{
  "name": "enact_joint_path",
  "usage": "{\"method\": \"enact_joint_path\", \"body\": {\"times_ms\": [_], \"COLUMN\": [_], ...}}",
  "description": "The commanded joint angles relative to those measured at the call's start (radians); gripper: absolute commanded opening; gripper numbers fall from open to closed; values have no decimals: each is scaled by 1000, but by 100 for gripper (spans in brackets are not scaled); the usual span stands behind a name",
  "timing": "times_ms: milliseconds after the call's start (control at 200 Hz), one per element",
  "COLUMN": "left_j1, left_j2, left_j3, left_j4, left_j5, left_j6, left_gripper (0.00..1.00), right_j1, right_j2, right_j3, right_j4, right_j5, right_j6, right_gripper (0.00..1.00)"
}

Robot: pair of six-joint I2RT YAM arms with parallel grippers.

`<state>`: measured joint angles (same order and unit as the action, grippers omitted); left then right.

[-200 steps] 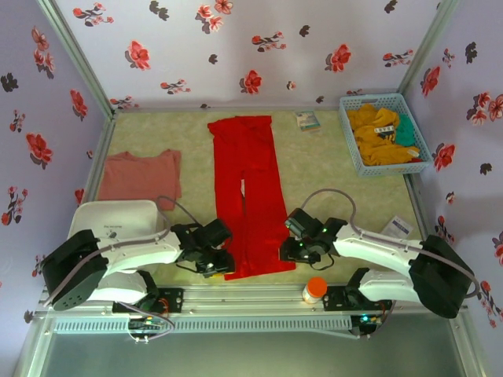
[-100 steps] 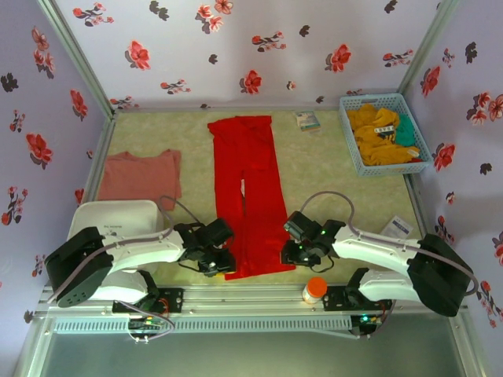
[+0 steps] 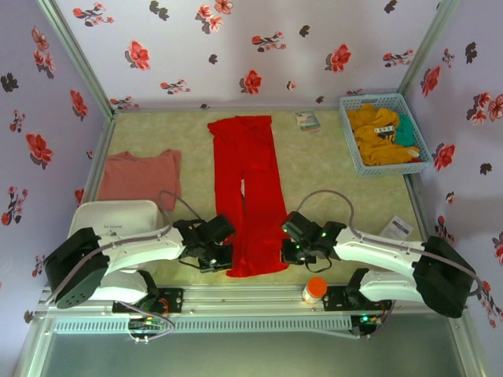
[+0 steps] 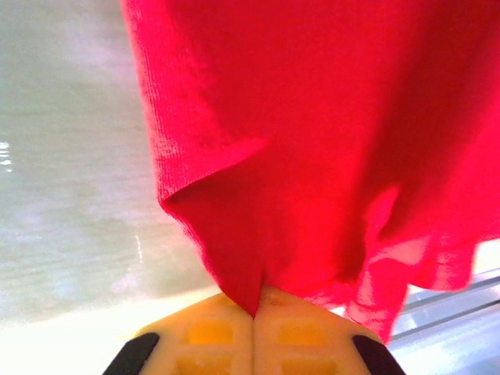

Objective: Fold and stack the t-shirts

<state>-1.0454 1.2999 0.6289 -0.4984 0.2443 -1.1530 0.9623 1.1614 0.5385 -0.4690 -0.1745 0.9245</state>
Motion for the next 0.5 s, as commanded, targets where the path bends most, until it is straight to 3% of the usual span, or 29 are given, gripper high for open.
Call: {"method": "enact_joint_path", "body": {"times_ms": [0,220,495], "left_j1": [43,192,397], "left_j2": [-52,-55,105], "left_j3": [65,180,430], "left_j4": [-108,-186,-251], "left_j5": [-36,-39,-34], "left_j6": [54,192,460], "left_gripper": [0,0,0], "right_j1": [5,-38,-211], "right_j2": [-51,12,153], "right_j3": [64,218,372], "right_j4": [-28,-103,-52], "right_j5": [81,182,76], "right_j6": [-9,-36,-119], "right_gripper": [0,0,0]}}
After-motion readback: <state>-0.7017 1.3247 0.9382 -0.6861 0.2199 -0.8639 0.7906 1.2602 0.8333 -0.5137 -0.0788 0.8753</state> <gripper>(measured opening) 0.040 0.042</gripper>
